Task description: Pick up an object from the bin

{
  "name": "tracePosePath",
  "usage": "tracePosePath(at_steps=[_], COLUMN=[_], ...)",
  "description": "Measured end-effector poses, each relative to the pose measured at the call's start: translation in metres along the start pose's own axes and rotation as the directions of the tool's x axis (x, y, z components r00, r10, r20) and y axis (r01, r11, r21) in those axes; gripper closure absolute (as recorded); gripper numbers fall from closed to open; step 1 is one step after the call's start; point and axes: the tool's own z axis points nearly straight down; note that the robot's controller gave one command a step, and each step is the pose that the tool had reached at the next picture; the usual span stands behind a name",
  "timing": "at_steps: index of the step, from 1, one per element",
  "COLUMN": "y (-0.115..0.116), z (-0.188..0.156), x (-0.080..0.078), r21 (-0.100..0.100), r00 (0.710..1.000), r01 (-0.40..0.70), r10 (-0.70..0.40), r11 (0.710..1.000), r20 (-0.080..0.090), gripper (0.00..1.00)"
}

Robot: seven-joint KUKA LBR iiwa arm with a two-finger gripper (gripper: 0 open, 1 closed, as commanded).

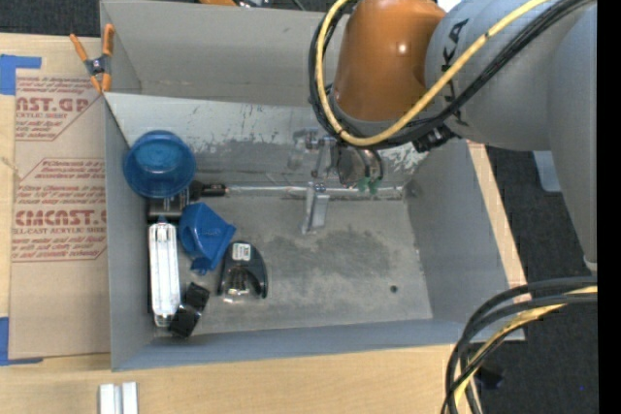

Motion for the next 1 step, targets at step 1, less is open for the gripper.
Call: tracePosePath(at_steps=[1], y=[0.0000], z=[0.0000], x=[0.0000], r21=[0.000], r00=[1.000], r01=[0.000], r10=[0.000], r11=[1.000], r20=[0.000], gripper=[0.00])
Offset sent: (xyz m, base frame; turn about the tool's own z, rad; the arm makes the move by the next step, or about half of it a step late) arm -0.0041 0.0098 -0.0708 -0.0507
